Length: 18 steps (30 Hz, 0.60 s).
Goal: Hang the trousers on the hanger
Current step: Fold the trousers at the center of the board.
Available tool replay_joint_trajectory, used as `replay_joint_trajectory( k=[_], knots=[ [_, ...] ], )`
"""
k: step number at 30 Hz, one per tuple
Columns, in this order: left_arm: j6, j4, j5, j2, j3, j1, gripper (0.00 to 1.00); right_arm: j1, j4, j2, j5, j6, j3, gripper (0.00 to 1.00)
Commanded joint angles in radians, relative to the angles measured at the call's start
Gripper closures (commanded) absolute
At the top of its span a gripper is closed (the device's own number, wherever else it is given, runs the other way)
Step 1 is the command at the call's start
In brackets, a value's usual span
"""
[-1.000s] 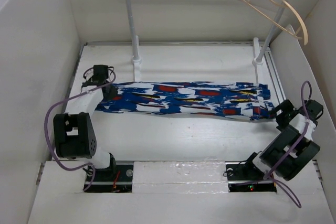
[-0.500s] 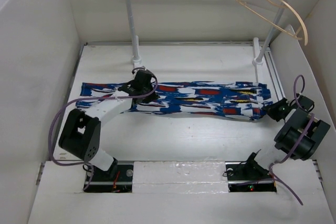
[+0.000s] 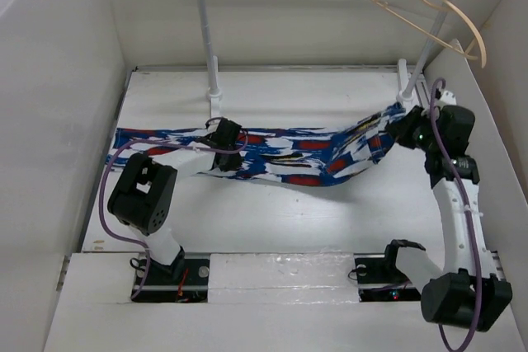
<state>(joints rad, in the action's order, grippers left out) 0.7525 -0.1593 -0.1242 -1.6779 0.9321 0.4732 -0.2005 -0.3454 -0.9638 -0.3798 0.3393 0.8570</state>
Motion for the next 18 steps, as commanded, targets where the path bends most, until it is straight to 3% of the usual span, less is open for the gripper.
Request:
replay_joint_trajectory(
  k=[1,5,11,14,18],
  knots=[
    [-0.031,-0.057,-0.008,0.012,-0.061,0.007,0.97,0.013,-0.2,0.002,0.117,-0.081,0.248,1.0],
    [-0.045,-0.022,0.098,0.075,-0.075,0.025,0.97,0.013,-0.28,-0.006,0.14,-0.15,0.387,1.0],
    [-0.041,-0.083,0.148,0.124,0.003,0.073,0.97,-0.026,-0.355,-0.061,0.144,-0.212,0.61,1.0],
    [-0.012,-0.057,0.211,0.153,0.057,0.155,0.96,-0.083,-0.388,-0.102,0.092,-0.255,0.672,1.0],
    [0.054,-0.034,0.219,0.077,0.134,0.261,0.96,-0.195,-0.409,-0.121,-0.01,-0.296,0.682,1.0]
  ],
)
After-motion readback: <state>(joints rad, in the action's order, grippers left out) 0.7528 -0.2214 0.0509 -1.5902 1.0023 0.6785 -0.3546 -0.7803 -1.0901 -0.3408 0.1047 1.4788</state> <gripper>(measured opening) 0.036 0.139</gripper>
